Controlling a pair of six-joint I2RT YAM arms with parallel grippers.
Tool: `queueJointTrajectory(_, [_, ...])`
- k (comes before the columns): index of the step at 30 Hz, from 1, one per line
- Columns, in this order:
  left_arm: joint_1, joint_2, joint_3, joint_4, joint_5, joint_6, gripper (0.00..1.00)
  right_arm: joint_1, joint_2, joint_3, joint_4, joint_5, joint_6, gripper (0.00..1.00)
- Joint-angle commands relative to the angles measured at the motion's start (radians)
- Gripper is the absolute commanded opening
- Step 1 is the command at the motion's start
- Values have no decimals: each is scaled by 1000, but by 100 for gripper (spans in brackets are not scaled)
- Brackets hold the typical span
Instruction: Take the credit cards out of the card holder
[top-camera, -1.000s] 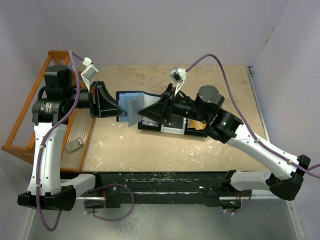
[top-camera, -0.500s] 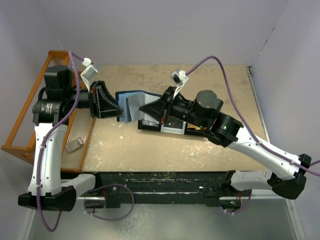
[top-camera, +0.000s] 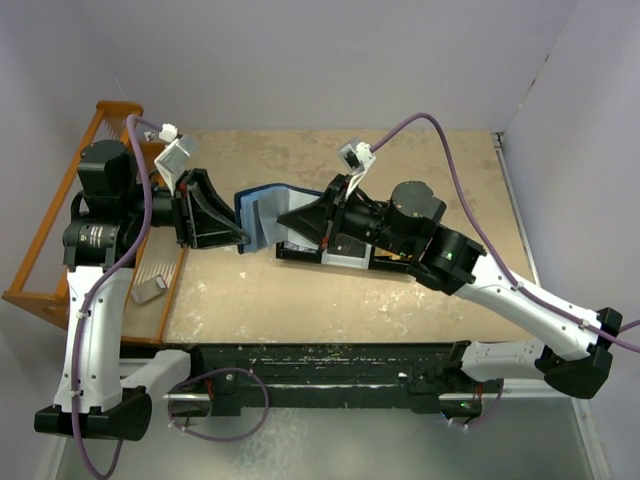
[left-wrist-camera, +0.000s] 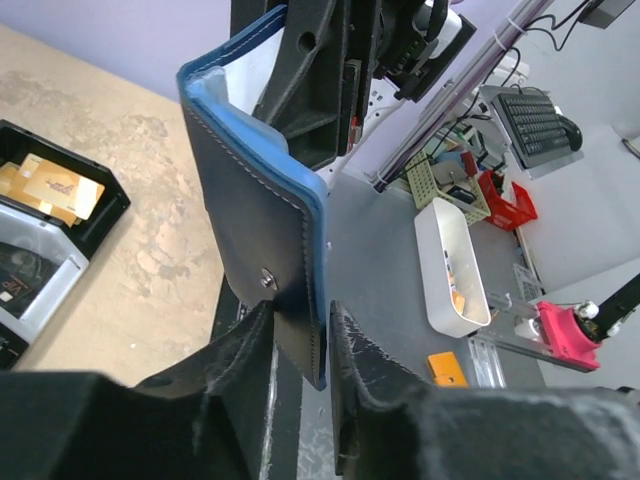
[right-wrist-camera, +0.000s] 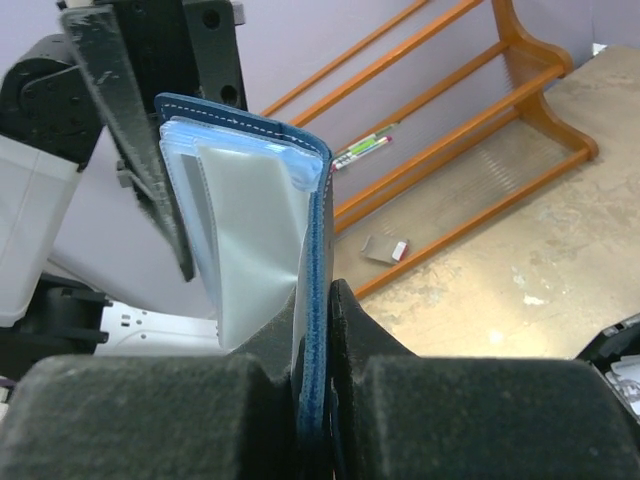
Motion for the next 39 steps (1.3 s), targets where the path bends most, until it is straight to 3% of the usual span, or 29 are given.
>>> queueJointTrajectory(1, [-6, 0, -4, 87, 112, -63, 25, 3, -16, 1, 108, -48, 11, 0])
queueJointTrajectory(3, [-6, 3, 1, 84, 76, -59, 24, 3, -19, -10, 126, -69, 24, 0])
queueJointTrajectory(8, [-6, 7, 11, 61, 40, -41, 43, 3, -21, -14, 134, -84, 33, 0])
queueJointTrajectory(13, [-6, 12, 33, 9, 35, 8, 49, 2, -23, -9, 132, -89, 28, 0])
queueJointTrajectory(15, [-6, 13, 33, 7, 35, 15, 46, 3, -20, -3, 133, -98, 28, 0])
queueJointTrajectory(21, [-6, 26, 37, 9, 51, 4, 16, 2, -41, -40, 180, -209, 76, 0])
queueJointTrajectory(24, [-6, 25, 36, 14, 58, -6, 7, -2, -63, -50, 178, -213, 68, 19])
queueJointTrajectory(26, [-6, 25, 36, 16, 52, -12, 4, -16, -85, -54, 161, -178, 67, 38])
queueJointTrajectory(31, [-6, 22, 55, 11, -39, -11, 0, -33, -191, -121, 158, 50, 61, 98])
queueJointTrajectory(34, [-7, 38, 87, -56, -90, 44, 0, -33, -224, -156, 220, 149, 33, 100])
queueJointTrajectory(39, [-5, 53, 119, -152, -172, 137, 0, -22, -166, -99, 191, 139, 37, 100])
